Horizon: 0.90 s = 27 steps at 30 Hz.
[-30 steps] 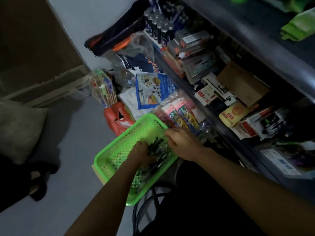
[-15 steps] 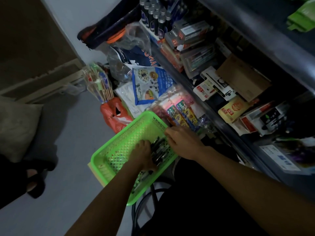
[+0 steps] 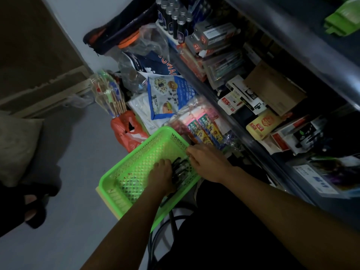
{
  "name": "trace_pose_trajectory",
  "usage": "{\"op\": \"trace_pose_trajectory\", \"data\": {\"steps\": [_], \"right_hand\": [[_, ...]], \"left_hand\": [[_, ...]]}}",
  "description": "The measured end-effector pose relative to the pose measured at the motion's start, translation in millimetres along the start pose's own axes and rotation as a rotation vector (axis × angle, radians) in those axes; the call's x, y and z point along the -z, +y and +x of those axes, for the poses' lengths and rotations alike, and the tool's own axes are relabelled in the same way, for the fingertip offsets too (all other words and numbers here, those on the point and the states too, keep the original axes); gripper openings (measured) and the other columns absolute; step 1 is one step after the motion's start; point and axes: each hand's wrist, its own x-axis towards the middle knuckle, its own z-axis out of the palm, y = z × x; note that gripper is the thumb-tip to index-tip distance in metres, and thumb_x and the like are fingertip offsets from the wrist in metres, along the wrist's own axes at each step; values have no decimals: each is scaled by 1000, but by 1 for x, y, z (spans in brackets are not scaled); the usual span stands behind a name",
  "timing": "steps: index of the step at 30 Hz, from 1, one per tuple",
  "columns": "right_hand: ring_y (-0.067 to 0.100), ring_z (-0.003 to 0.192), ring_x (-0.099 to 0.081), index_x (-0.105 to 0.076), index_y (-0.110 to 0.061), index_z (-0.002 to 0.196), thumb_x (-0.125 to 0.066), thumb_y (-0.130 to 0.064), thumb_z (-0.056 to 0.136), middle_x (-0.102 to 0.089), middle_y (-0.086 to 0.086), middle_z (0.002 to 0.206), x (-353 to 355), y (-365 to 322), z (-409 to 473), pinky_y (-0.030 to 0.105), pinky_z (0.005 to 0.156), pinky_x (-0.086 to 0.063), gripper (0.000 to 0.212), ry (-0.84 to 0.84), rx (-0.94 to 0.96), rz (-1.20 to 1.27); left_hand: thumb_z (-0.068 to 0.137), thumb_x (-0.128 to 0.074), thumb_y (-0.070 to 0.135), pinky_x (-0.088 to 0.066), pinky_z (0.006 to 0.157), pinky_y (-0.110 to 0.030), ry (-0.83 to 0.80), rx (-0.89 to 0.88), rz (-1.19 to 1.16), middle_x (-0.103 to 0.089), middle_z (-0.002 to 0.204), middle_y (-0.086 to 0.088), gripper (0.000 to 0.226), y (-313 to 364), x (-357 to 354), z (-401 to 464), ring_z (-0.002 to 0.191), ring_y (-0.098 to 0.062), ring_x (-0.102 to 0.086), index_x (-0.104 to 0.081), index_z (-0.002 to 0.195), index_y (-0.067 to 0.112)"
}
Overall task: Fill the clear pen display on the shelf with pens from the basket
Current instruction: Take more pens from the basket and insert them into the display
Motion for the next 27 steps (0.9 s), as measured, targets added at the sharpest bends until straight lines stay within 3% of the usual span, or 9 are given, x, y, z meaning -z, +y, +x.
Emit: {"op": "trace_pose_trajectory", "data": {"steps": [5,11,19,27], "right_hand": [[31,82,-57,-53,-13,94,-46,-17,93,-62,13,93,-3,2,0,42,71,-48,8,-19,-13,-5],[32,85,-58,-54,-10,99,-45,-18,93,-62,13,96,-4,4,1,44,74,-49,13,-15,-13,-13],[31,82,-57,-55,-9,93,-47,-13,92,-61,13,94,-1,7,0,42,70,-47,9,-11,18,2],[31,91,-58,-59,-6,104,-47,-12,93,-64,14,101,9,11,-4,35,73,-43,17,32,5,-26]], "left_hand": [[81,-66,35,-45,78,-41,-20,8,-21,-50,118,-15,51,-3,0,6,107,-32,-51,-41,117,7],[89,-56,43,-45,85,-41,-46,-16,18,-53,119,-17,47,2,-2,7,110,-35,-52,-48,115,5],[95,-46,23,-48,82,-40,-73,-10,105,-58,120,-14,31,3,7,11,109,-34,-58,-43,122,9],[97,-44,32,-48,82,-41,-84,-35,93,-59,118,-14,32,4,17,15,107,-34,-59,-45,119,10]]}}
